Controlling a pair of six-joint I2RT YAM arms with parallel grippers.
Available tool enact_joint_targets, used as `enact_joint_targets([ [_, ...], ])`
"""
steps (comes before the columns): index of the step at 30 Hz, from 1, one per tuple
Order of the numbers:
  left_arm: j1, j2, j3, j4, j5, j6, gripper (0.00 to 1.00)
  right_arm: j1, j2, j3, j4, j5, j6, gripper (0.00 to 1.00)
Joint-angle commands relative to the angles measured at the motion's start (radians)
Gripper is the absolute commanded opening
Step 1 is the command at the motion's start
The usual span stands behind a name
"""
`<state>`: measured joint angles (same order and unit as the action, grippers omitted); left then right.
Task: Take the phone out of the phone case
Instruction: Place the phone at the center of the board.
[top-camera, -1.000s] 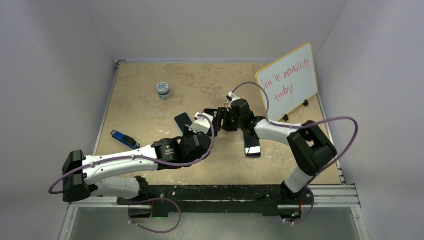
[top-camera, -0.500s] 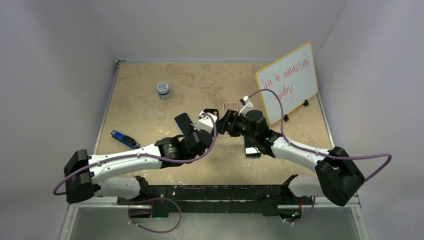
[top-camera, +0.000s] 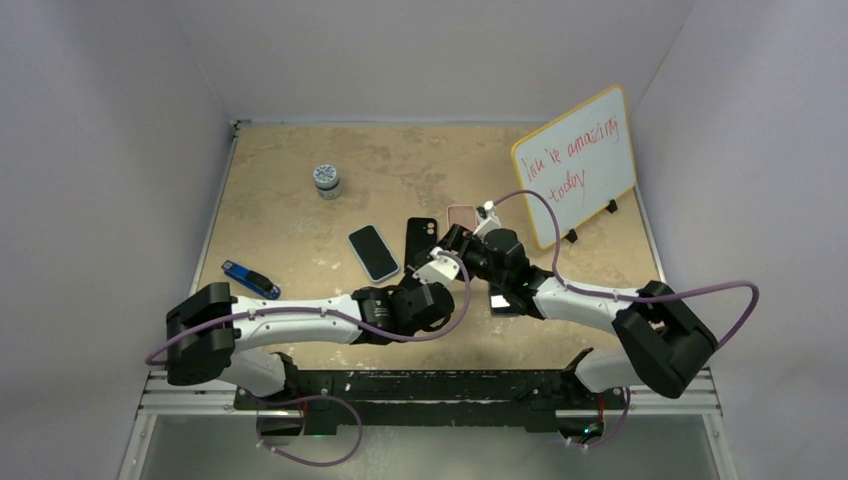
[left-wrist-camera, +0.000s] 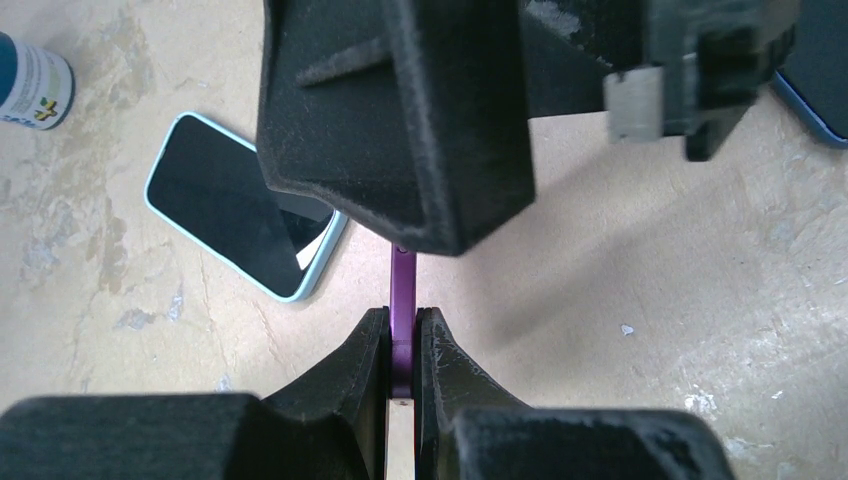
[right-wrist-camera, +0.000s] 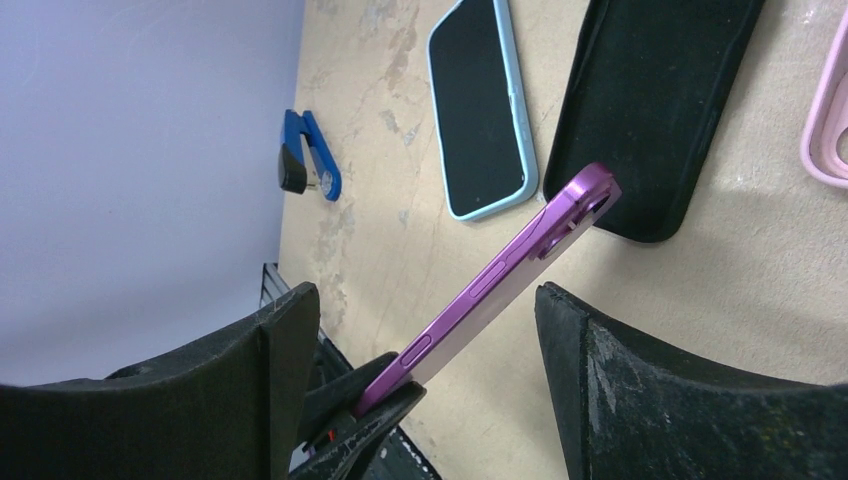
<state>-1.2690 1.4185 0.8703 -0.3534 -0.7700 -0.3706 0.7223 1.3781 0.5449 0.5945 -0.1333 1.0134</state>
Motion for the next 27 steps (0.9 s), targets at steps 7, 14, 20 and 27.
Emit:
enact_joint_targets([
  [7,-0.11,0.109,0.14,0.007,-0.238,0.034,0.0,0.005,0.084,0.01,0.077,-0.029,0.063,0.72],
  [14,-0.159,0.204,0.206,-0.043,-0.292,0.027,0.0,0.005,0.077,0.015,0.083,-0.073,0.04,0.45],
  [20,-0.178,0.18,0.212,-0.035,-0.213,0.032,0.06,0.003,0.022,-0.012,-0.012,-0.085,-0.017,0.05],
  [27,-0.176,0.05,0.168,0.038,-0.081,0.061,0.39,-0.005,-0.026,-0.029,-0.099,-0.077,-0.09,0.0],
])
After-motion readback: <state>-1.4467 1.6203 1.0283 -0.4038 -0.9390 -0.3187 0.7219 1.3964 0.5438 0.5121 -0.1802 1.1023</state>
